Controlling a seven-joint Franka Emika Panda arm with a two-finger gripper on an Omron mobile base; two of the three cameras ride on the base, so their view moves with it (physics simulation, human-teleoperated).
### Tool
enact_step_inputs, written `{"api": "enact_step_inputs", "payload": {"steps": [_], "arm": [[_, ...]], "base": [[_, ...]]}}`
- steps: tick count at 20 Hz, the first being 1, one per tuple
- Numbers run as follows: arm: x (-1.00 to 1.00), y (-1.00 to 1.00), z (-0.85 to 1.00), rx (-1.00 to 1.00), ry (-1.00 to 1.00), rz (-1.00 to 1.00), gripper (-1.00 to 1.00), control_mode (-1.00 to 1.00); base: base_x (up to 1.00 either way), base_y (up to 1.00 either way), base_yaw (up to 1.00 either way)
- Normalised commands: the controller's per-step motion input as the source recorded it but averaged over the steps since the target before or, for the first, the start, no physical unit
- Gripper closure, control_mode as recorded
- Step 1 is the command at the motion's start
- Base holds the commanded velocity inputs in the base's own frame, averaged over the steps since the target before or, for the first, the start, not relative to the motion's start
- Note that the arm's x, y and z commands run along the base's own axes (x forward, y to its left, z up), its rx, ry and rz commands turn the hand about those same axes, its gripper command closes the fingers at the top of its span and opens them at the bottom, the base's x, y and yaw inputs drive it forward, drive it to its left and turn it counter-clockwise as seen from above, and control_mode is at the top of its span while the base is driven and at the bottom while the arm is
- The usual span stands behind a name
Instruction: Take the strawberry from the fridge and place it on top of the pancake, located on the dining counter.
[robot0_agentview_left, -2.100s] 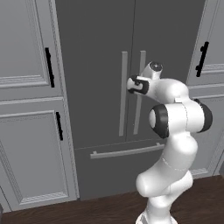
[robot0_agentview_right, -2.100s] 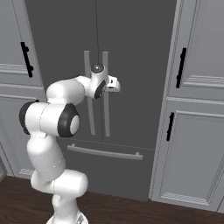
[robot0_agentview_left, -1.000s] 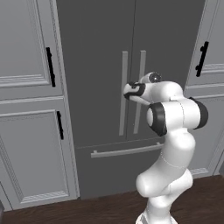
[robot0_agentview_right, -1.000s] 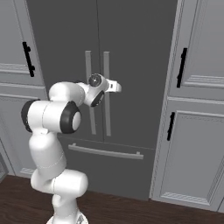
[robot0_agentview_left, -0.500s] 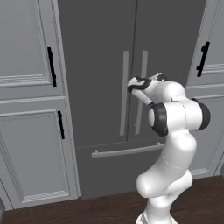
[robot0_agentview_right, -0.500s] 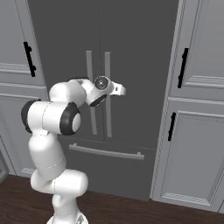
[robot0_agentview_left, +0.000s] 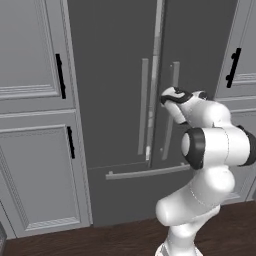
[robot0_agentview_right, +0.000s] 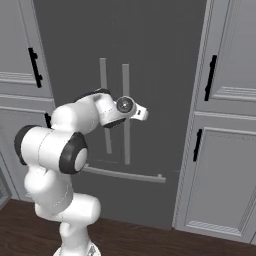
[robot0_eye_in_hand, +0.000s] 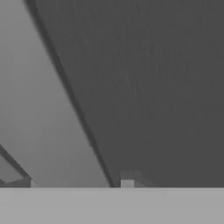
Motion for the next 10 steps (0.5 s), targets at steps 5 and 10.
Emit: {"api": "enact_step_inputs", "payload": {"steps": [5,10], "arm": [[-0.56,-1.0,-0.01,0.08,0.05,-0.08,1.0,-1.0],[-0.55,-1.0,0.0,0.08,0.06,-0.06,1.0,-1.0]], "base": [[0.0,0.0,0.0],[0.0,0.0,0.0]]}}
